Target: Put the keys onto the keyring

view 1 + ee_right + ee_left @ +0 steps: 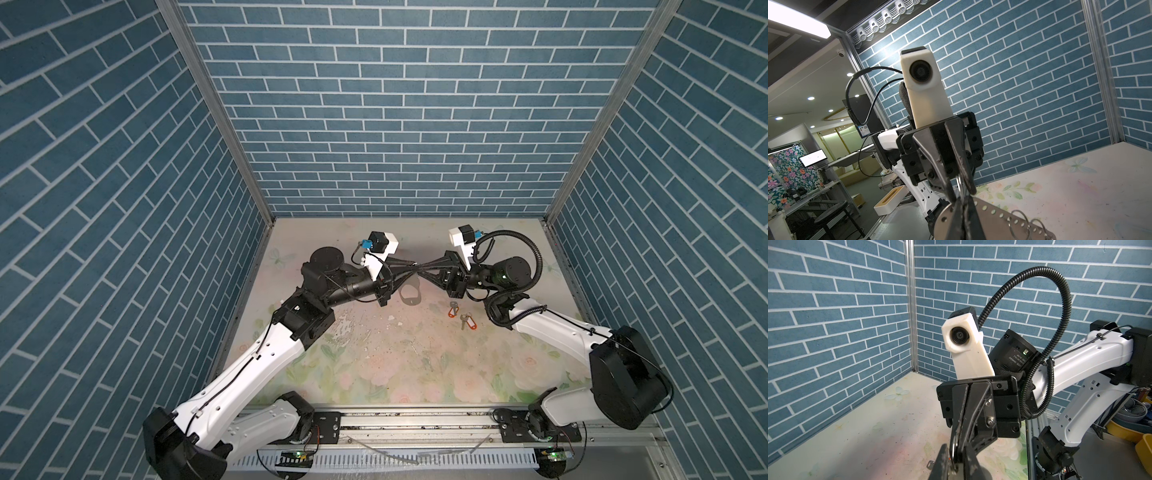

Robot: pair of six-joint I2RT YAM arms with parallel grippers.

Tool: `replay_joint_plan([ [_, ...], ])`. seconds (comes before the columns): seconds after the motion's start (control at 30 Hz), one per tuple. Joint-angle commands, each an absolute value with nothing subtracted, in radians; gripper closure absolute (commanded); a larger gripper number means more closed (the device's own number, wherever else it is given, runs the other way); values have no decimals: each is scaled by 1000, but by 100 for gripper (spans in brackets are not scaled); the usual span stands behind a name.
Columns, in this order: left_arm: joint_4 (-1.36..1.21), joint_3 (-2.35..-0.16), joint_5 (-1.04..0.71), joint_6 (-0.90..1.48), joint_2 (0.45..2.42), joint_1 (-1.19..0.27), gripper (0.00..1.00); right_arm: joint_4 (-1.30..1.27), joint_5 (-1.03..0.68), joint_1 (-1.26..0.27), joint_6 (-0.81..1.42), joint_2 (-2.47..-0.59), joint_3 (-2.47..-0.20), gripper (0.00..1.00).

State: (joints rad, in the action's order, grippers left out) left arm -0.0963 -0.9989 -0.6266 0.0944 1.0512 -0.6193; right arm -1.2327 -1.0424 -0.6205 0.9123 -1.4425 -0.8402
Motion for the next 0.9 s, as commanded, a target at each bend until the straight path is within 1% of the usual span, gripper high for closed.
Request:
replay_joint_plan([
  [0.0,-141,-978,-648,106,1052,-614,88,-1379,-1053,-618,1008,-1463,-858,100],
  [0.13,-157,-966,-661,107,1046,-614,99,-1394,-1048,-618,1030,-1480,-868,100],
  [0.17,-154,-965,-663,105,1043,-614,100,-1392,-1048,-618,1031,-1480,-868,100],
  [0.37,-128,-951,-640,87,1011,-614,100,-1358,-1038,-616,1025,-1484,-872,100],
  [0.47,-16,-992,-591,48,1005,-614,100,-1198,-1027,-616,939,-1467,-870,100],
  [0.5,44,-1017,-567,33,1009,-614,100,-1128,-1016,-617,891,-1449,-866,98],
  [0.6,219,-1101,-496,-10,1031,-614,100,-881,-989,-616,716,-1383,-868,85],
  [0.67,330,-1156,-455,-31,1051,-614,100,-670,-950,-615,570,-1332,-876,82],
  [0.73,426,-1213,-448,-51,1076,-615,100,-518,-924,-615,464,-1282,-879,80],
  [0.87,629,-1347,-506,-101,1164,-614,100,-341,-929,-616,335,-1237,-909,76],
])
